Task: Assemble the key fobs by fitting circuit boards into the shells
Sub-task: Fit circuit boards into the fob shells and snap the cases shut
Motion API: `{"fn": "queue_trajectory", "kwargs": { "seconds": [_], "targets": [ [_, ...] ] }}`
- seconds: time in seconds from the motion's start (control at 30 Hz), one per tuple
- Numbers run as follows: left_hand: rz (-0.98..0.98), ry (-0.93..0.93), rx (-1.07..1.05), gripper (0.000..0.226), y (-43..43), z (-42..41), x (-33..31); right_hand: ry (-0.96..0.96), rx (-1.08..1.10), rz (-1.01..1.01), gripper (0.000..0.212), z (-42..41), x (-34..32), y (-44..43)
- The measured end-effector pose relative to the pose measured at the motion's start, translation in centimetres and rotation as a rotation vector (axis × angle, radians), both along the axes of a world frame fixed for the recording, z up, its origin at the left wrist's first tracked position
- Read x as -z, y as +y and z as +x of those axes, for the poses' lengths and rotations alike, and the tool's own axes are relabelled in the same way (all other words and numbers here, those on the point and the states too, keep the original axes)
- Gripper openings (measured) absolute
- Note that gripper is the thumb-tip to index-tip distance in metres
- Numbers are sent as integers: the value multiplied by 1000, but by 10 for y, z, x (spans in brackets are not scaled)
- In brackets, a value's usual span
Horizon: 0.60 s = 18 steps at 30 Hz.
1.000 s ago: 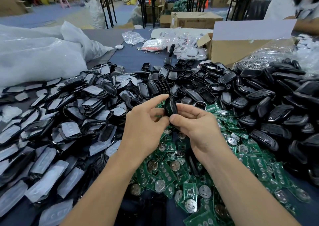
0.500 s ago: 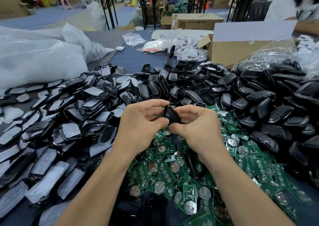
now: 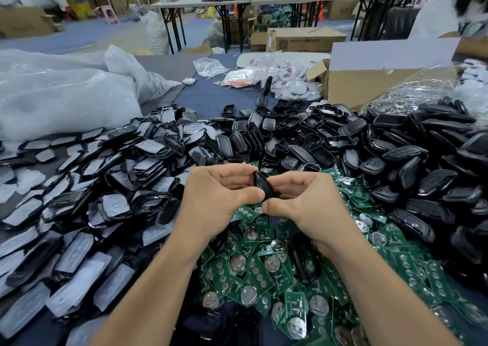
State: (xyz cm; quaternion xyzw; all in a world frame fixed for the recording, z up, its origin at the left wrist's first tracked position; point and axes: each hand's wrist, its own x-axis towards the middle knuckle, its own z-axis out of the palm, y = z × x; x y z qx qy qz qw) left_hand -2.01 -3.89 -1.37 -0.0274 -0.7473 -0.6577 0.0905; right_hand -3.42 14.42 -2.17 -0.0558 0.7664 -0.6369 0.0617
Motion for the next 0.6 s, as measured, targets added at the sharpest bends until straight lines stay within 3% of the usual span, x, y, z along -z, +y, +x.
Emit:
{"fn": "queue_trajectory", "kwargs": {
  "seconds": [0.27,0.43,0.6],
  "targets": [
    [-33,-15,-31,42,0,-3,0,15,-2,22,40,-3,-1,1],
    [25,-42,-87,19,6,1,-2,177,124,192,43,3,1,-5],
    [52,-94,-140,30,11,1,-2,319,218,370,42,9,3,-12]
  ]
}}
